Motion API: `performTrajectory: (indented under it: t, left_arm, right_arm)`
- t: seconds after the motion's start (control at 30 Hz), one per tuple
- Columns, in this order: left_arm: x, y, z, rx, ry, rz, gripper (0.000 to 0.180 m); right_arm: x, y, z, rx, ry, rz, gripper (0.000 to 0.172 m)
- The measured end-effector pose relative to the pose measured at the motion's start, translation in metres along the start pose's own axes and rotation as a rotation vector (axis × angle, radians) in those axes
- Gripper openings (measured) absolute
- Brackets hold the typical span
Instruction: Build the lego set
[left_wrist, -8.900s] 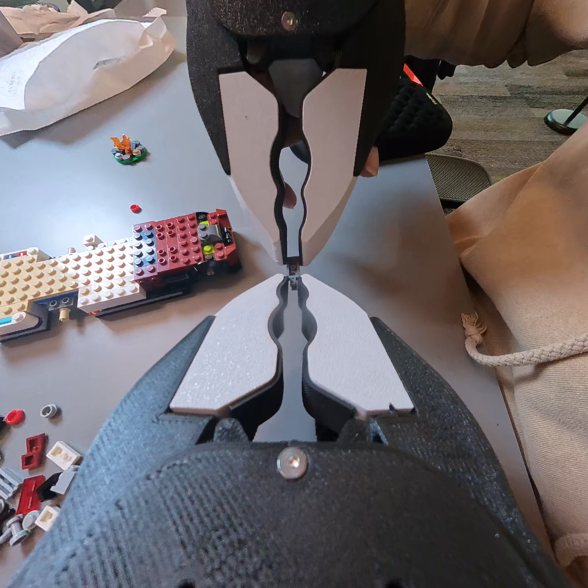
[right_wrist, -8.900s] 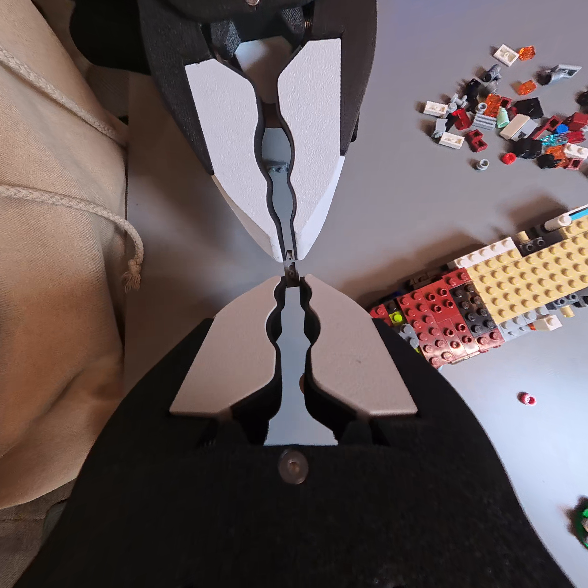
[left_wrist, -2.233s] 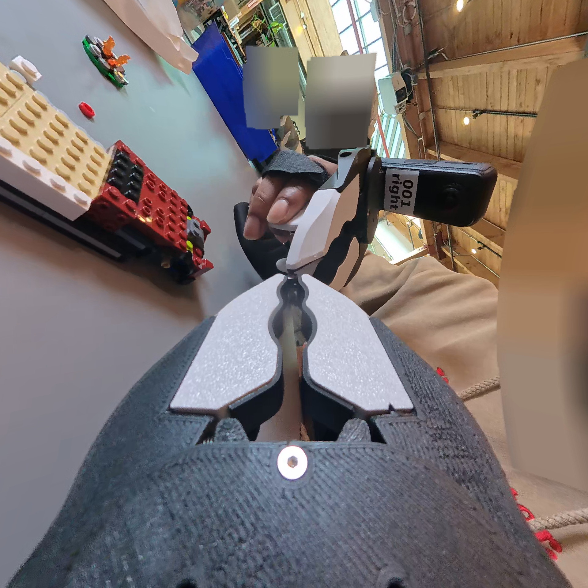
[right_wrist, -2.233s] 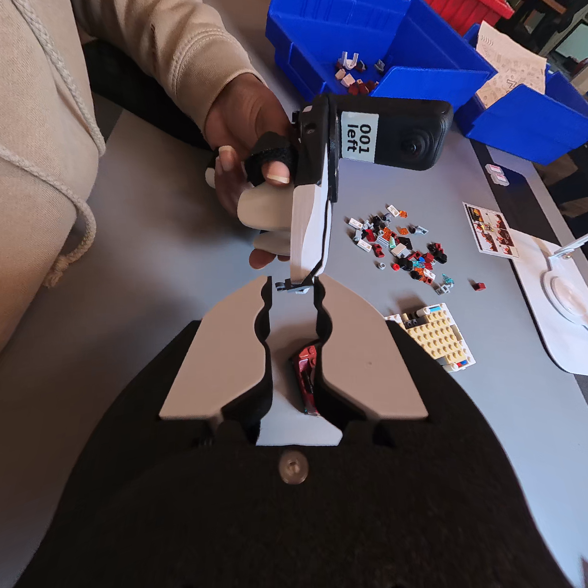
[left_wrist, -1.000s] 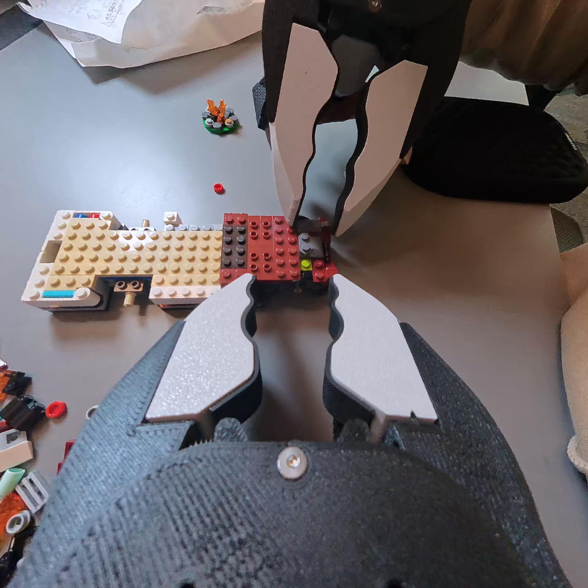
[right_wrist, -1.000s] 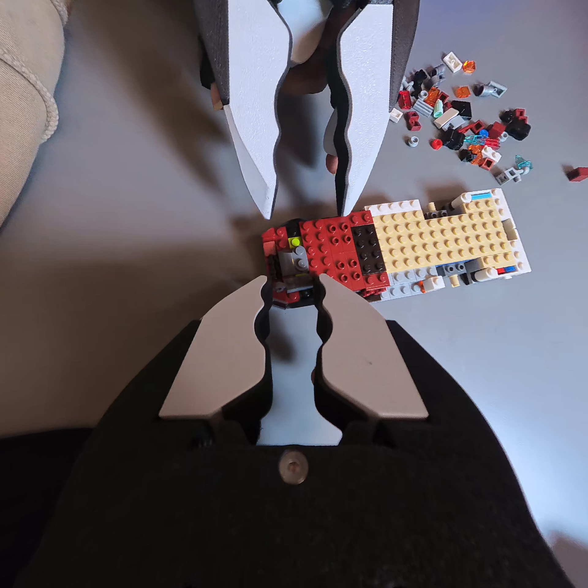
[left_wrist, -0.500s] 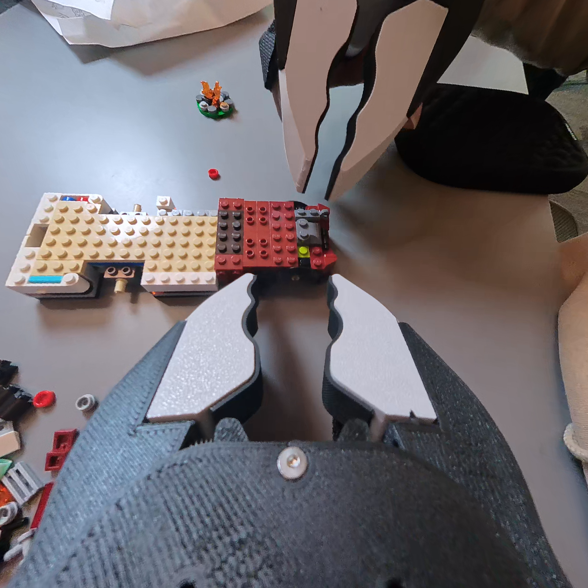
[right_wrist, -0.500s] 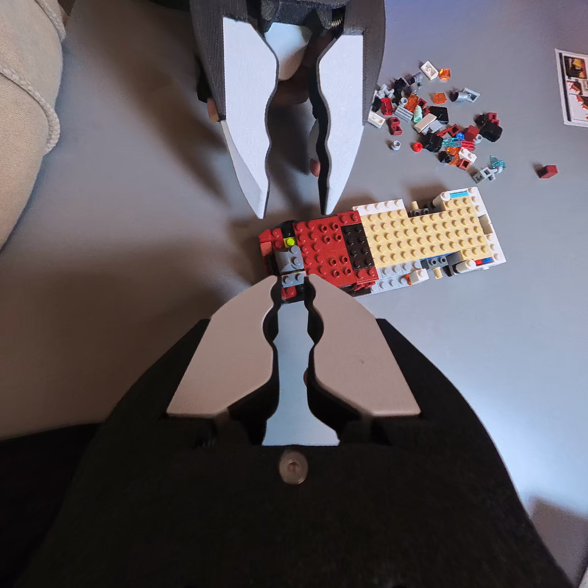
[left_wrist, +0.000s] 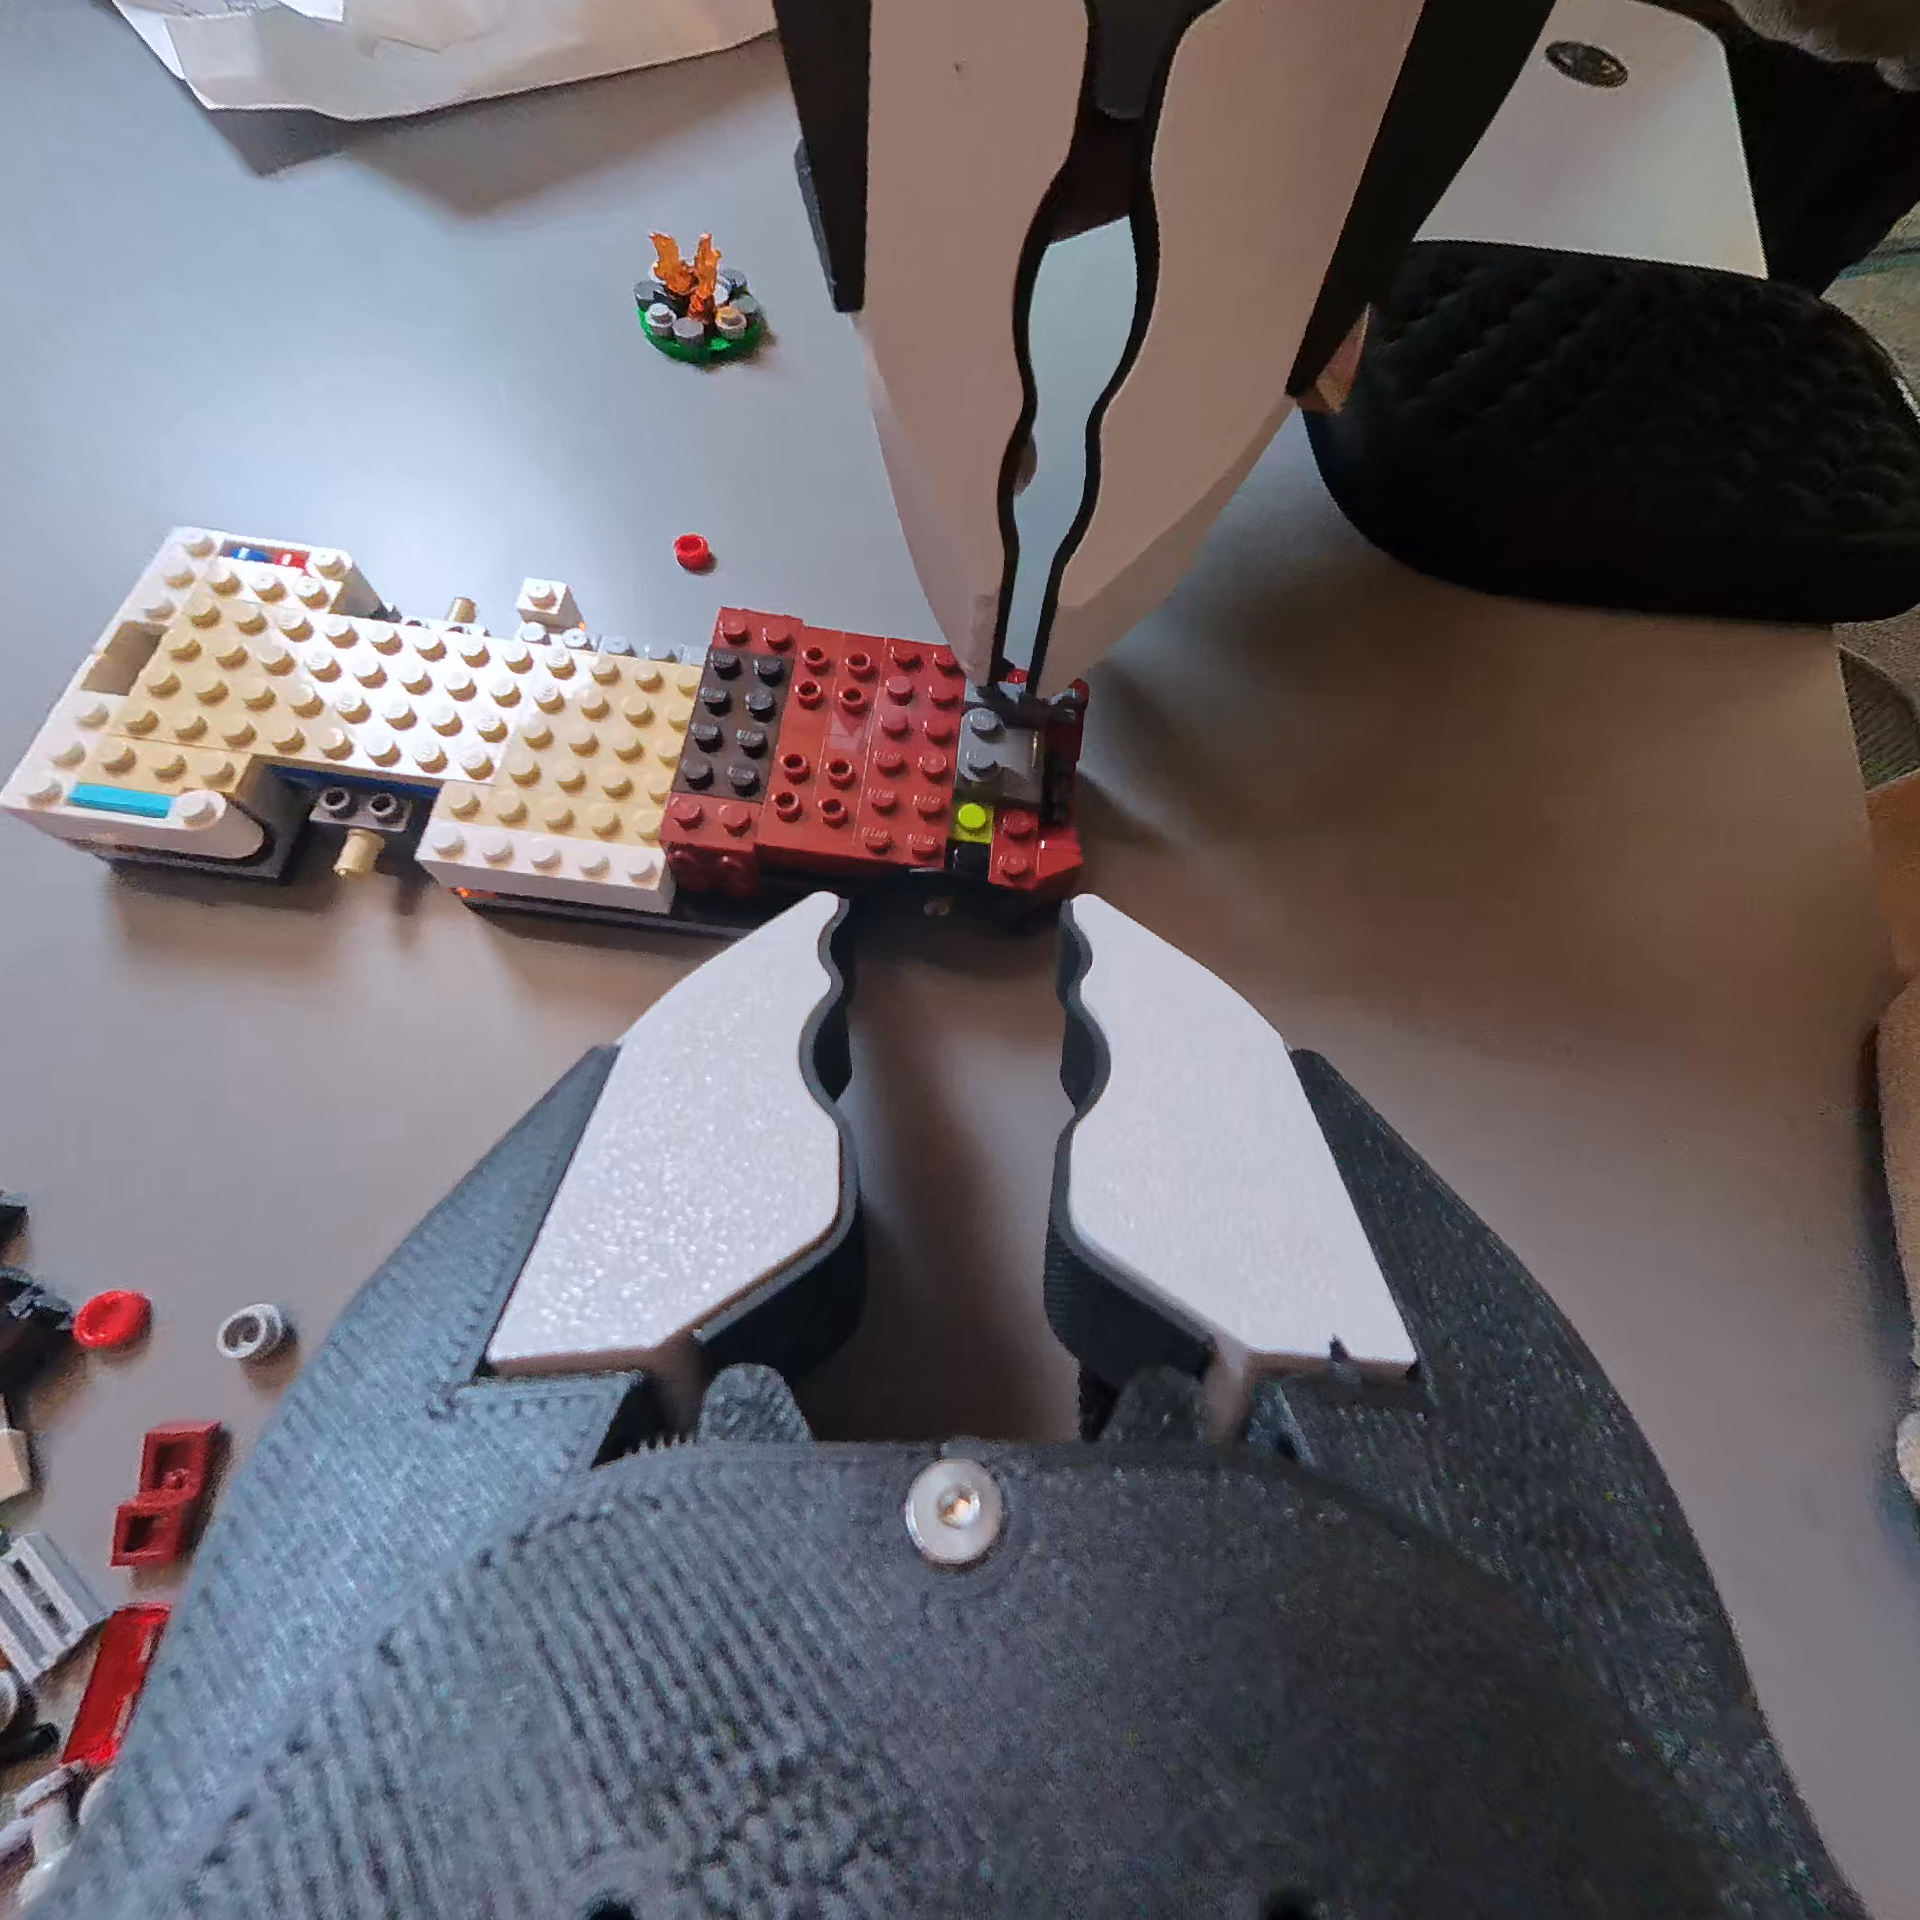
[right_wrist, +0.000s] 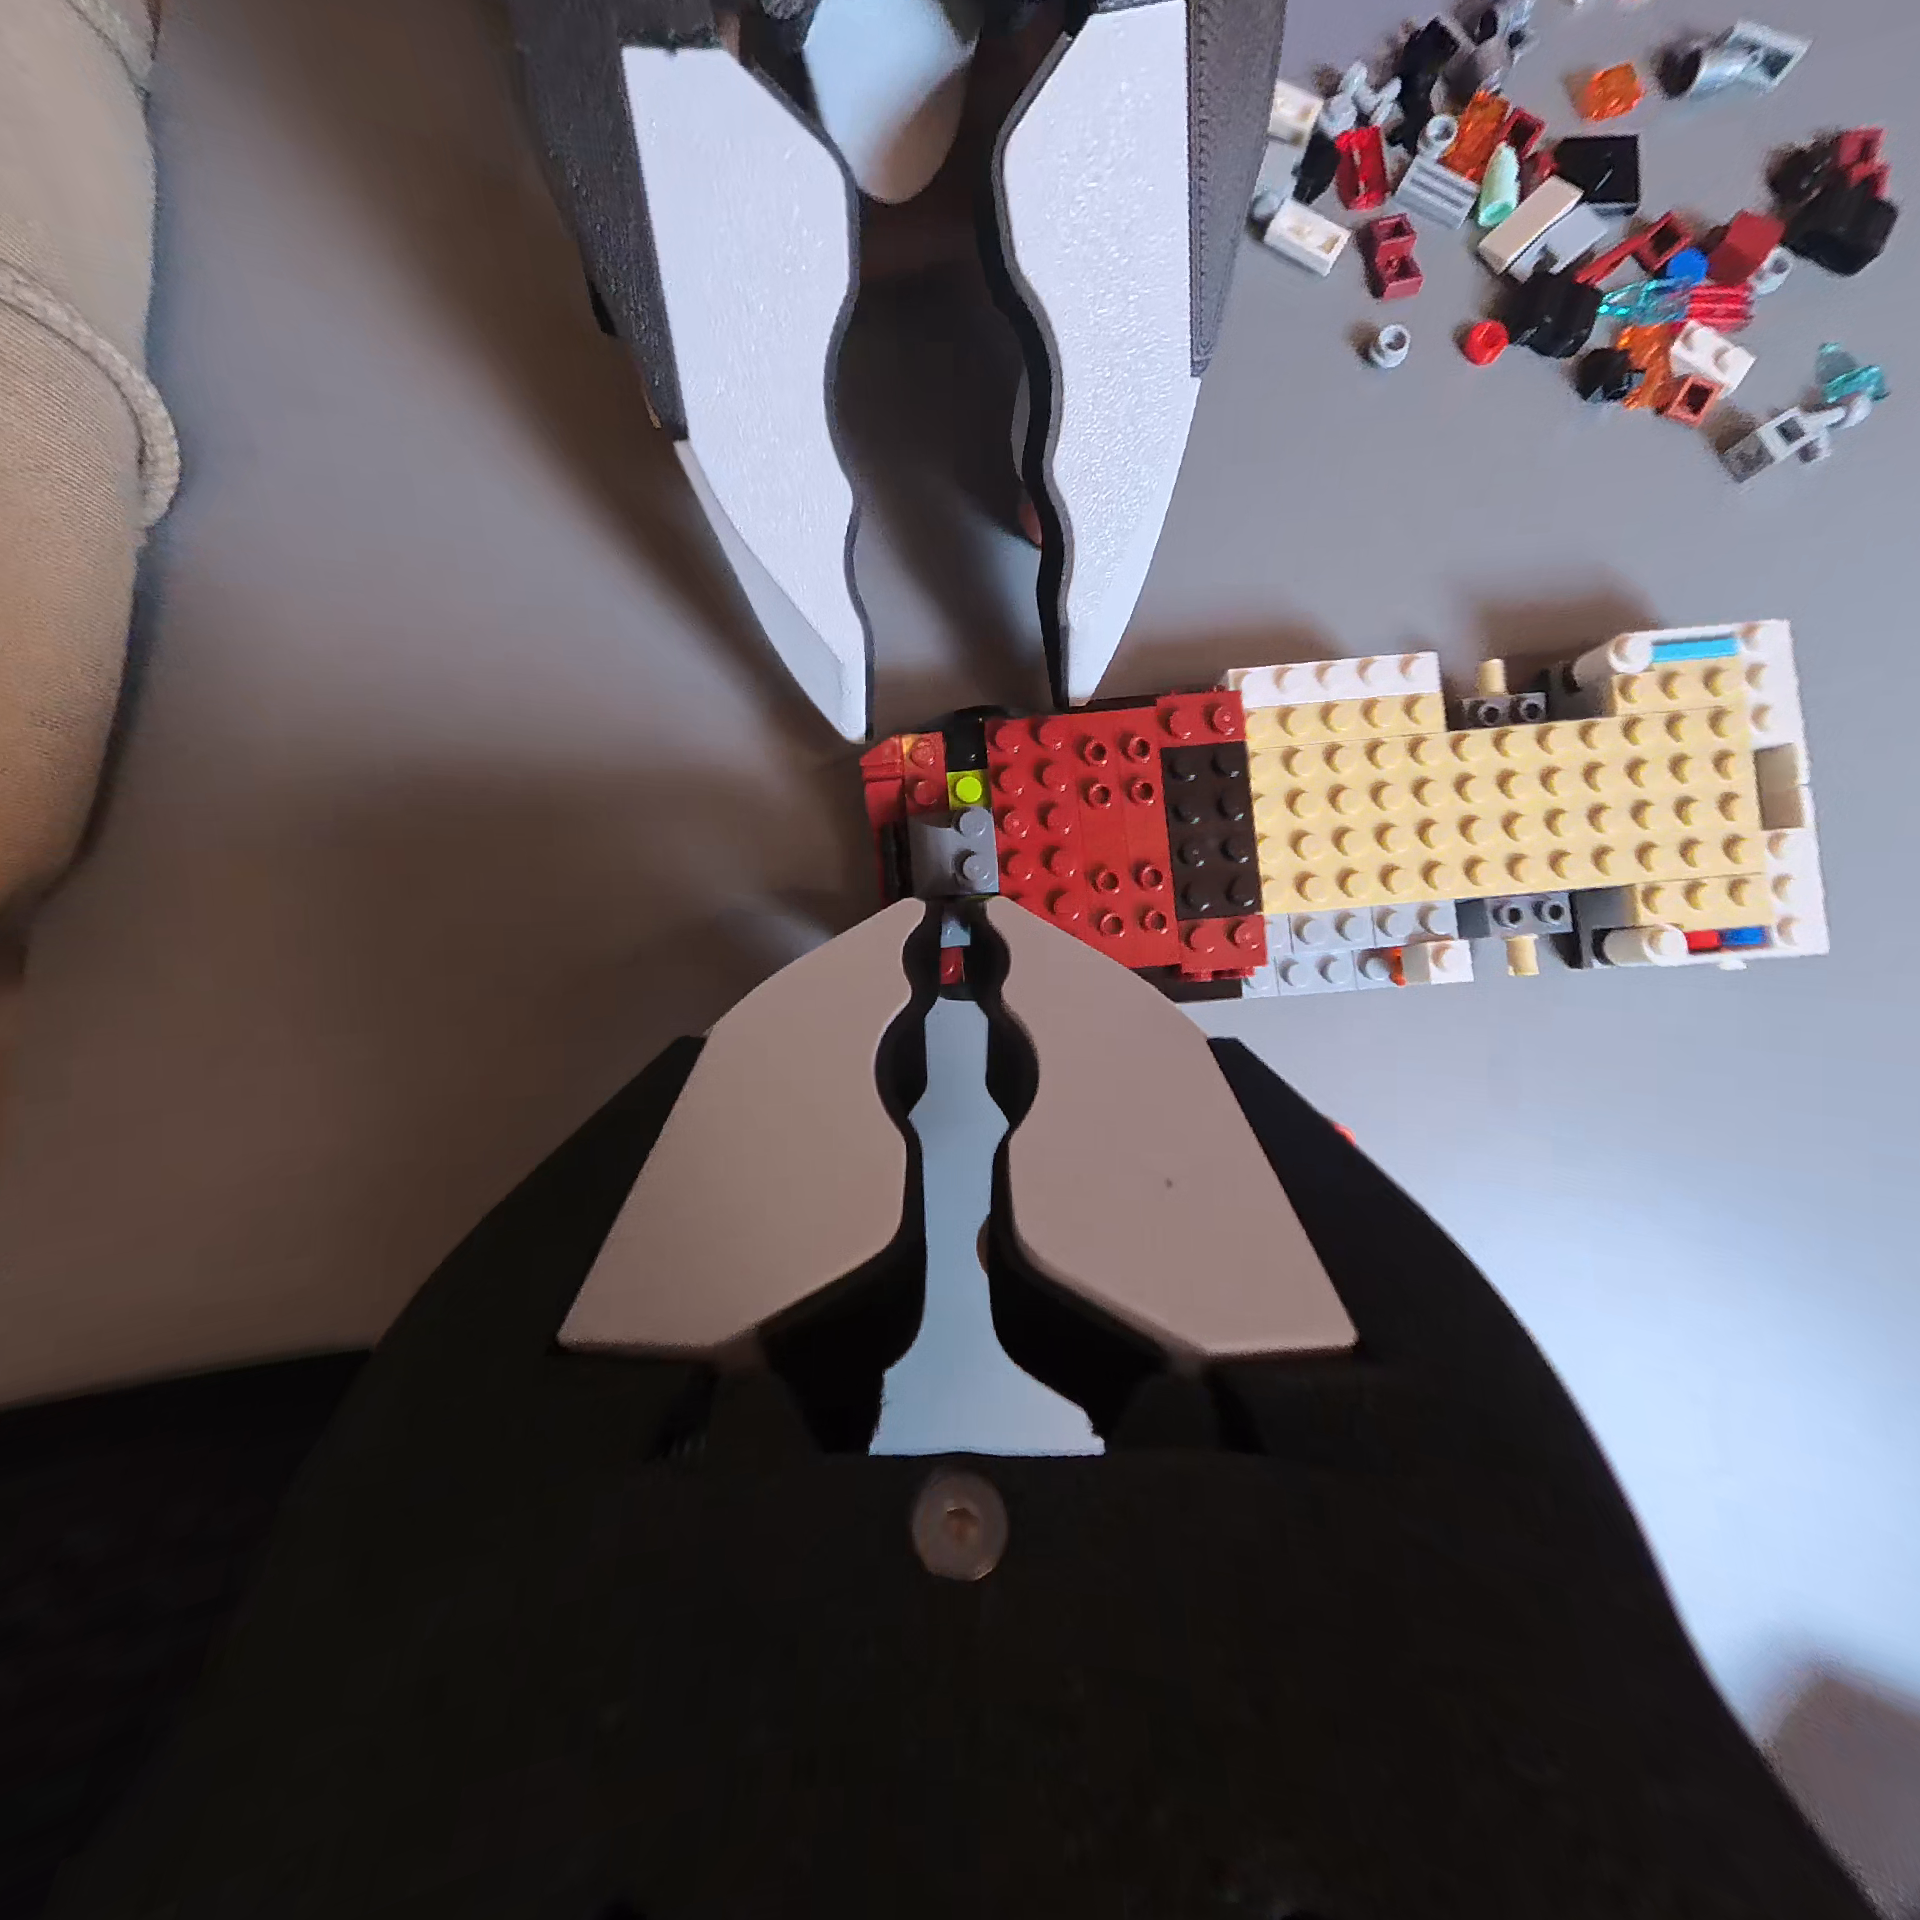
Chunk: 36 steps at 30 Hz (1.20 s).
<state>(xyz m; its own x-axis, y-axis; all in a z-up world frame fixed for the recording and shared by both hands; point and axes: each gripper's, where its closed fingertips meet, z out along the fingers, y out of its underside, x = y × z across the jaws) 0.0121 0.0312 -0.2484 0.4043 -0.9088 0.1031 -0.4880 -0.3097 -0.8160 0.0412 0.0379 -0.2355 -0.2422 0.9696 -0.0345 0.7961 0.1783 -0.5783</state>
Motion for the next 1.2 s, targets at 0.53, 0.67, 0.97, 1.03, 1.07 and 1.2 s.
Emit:
performTrajectory:
  t: [0.53,0.67,0.97,1.03,1.07,1.2]
  left_arm:
    - [-0.0008,0.0001,0.0013,-0.004,-0.027,0.013,0.035]
    - [-0.0004,0.0005,0.0010,-0.005,-0.029,0.013,0.034]
    - [0.0002,0.0010,0.0006,-0.008,-0.024,0.016,0.034]
    - [0.0002,0.0010,0.0006,-0.007,-0.023,0.018,0.034]
    - [0.0001,0.0010,0.0004,-0.005,-0.023,0.019,0.034]
    - [0.0010,0.0002,-0.0026,0.011,-0.018,0.020,0.034]
  right_arm:
    - [0.0034,0.0008,0.0030,-0.232,0.028,-0.091,0.000]
    - [0.0029,0.0007,0.0036,-0.255,0.056,-0.119,0.000]
    - [0.0015,-0.0005,0.0055,-0.302,0.061,-0.139,0.000]
    - [0.0014,-0.0006,0.0055,-0.303,0.069,-0.141,0.000]
    - [0.0015,-0.0007,0.0055,-0.295,0.070,-0.135,0.000]
    - [0.0009,-0.0012,0.0036,-0.194,0.056,-0.056,0.000]
